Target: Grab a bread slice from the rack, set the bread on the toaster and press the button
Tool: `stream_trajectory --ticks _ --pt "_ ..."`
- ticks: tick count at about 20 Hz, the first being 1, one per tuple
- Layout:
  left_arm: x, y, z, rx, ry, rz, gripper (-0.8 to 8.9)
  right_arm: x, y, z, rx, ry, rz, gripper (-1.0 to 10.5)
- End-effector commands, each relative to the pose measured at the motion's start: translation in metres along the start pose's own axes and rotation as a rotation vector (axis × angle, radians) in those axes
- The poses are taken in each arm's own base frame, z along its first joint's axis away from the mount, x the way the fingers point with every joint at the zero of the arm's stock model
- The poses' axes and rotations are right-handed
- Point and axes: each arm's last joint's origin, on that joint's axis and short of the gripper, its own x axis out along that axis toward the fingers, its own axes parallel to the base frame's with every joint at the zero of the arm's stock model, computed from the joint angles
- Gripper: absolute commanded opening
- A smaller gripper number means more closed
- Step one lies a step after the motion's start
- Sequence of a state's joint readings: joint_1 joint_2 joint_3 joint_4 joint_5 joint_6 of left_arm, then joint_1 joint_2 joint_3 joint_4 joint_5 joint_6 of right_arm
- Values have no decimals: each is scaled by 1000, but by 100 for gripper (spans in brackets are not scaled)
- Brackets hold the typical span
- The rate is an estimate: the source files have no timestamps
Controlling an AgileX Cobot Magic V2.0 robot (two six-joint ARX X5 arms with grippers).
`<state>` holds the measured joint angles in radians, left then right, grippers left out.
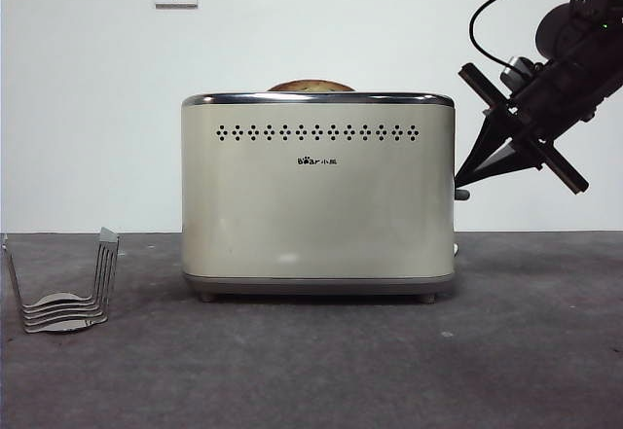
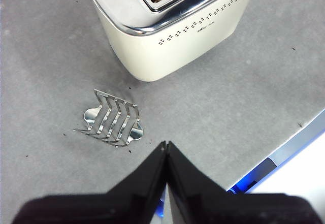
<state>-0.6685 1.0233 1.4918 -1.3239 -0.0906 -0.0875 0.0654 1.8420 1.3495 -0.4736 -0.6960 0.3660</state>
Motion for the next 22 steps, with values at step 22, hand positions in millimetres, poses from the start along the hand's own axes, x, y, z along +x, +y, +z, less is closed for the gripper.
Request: stream_trajectory --ticks 22 --pt "2 0 0 -15 7 -13 -9 -226 139 -109 -357 -494 -458 -8"
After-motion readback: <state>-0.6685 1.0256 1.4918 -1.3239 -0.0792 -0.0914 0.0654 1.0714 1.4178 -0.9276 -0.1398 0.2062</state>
